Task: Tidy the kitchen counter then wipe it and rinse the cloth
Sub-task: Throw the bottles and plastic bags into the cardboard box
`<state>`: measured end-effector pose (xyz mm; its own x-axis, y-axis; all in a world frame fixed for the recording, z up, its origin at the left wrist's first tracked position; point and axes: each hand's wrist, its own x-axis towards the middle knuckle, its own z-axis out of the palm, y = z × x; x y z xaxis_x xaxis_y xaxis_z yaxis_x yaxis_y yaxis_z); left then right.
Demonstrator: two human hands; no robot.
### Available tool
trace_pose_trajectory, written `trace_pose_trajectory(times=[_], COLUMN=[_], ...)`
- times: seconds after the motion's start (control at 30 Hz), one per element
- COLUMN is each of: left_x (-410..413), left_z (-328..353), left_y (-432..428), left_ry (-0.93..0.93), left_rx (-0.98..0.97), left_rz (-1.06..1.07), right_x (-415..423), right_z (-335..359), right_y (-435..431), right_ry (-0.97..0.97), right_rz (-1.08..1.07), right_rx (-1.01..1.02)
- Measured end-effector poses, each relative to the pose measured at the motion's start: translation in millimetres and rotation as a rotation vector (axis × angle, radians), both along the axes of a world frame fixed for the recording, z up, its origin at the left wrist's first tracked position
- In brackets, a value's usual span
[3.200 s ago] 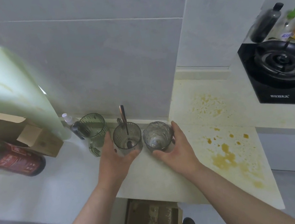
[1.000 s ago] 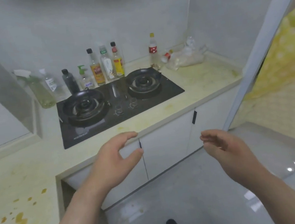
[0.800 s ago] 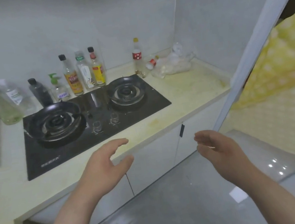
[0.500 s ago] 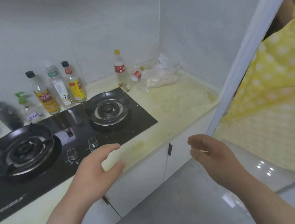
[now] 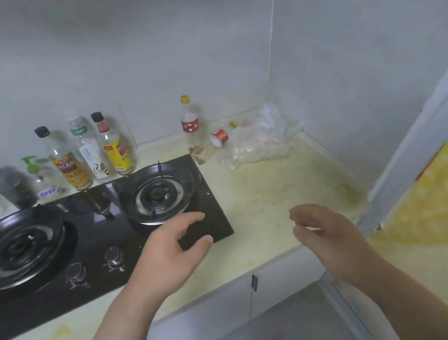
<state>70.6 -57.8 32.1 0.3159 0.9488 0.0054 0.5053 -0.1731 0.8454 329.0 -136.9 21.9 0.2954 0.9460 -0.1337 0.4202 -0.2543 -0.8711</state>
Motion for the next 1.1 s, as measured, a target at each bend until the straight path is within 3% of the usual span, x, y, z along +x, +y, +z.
trace_pose_trajectory(times=[0.27, 0.67, 0.97, 1.1], left_x=[73, 111, 132, 148], left_z=[0, -7, -35, -39], left_y=[30, 124, 232, 292], left_ry=[0.009, 0.002, -0.07, -0.209], left_rx=[-0.02, -0.006, -0.059, -0.068], left_rz=[0.081, 0.139, 0.184, 0.325], right_x=[79, 130, 155, 165], right_z=[-5, -16, -39, -51], right_y=[57, 158, 260, 297], right_ry=[0.017, 0.067, 0.03, -0.01], right_rz=[0.094, 0.124, 0.098, 0.145], right_rx=[0.022, 0.024, -0.008, -0.016])
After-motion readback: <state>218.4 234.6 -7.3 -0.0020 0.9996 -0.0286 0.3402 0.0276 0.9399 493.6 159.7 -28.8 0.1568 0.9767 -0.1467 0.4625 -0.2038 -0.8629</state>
